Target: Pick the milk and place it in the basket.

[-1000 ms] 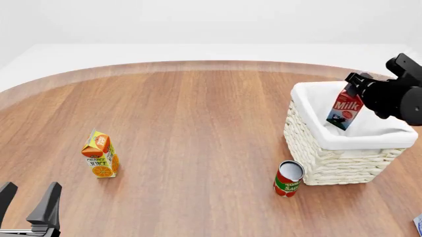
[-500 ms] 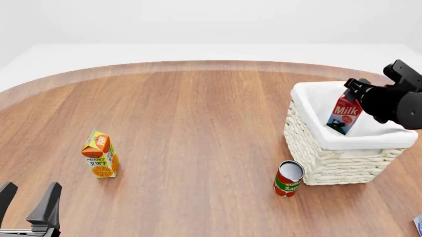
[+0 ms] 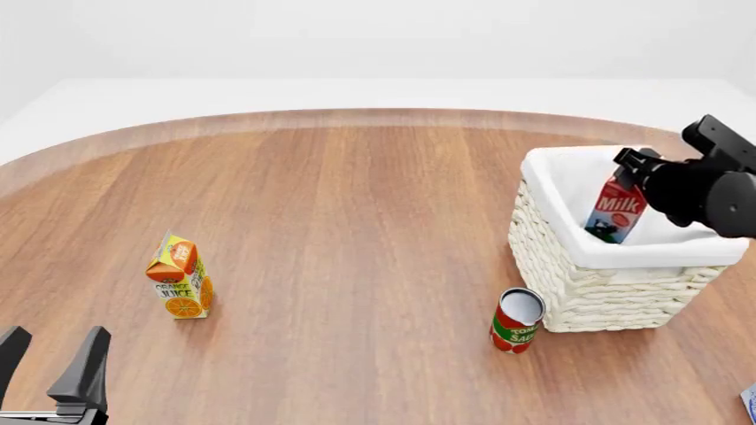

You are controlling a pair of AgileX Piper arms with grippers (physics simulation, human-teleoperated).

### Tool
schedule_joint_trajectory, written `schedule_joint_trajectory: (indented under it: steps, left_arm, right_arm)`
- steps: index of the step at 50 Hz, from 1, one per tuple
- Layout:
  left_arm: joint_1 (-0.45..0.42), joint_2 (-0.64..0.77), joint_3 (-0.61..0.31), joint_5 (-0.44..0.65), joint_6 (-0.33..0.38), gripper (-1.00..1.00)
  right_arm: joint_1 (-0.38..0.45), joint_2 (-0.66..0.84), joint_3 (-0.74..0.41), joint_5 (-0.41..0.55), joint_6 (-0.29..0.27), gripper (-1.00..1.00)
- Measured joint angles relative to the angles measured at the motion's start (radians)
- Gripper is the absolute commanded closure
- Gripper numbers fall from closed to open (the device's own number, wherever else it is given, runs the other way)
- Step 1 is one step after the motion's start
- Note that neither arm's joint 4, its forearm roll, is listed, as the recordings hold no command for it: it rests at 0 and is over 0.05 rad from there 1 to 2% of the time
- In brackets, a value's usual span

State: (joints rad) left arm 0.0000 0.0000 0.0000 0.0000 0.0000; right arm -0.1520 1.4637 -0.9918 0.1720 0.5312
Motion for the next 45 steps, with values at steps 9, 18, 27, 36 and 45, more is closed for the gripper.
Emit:
schedule_joint_trajectory:
  steps: [9, 18, 27, 36, 45]
  left_arm:
    - [0.0, 0.0, 0.0, 0.0, 0.0, -1.0]
    - [0.0, 0.0, 0.0, 0.0, 0.0, -1.0]
    - [0.0, 0.0, 0.0, 0.0, 0.0, -1.0]
    - [0.0, 0.0, 0.0, 0.0, 0.0, -1.0]
    - [0.0, 0.0, 0.0, 0.0, 0.0, -1.0]
  right_arm:
    - [-0.001, 0.013, 0.002, -0.01, -0.004, 1.0]
    - [-0.002, 0.029, 0.006, -0.023, -0.008, 1.0]
    - [-0.002, 0.043, 0.011, -0.035, -0.013, 1.0]
    - [-0.003, 0.054, 0.016, -0.046, -0.018, 1.0]
    - [-0.005, 0.06, 0.025, -0.053, -0.021, 1.0]
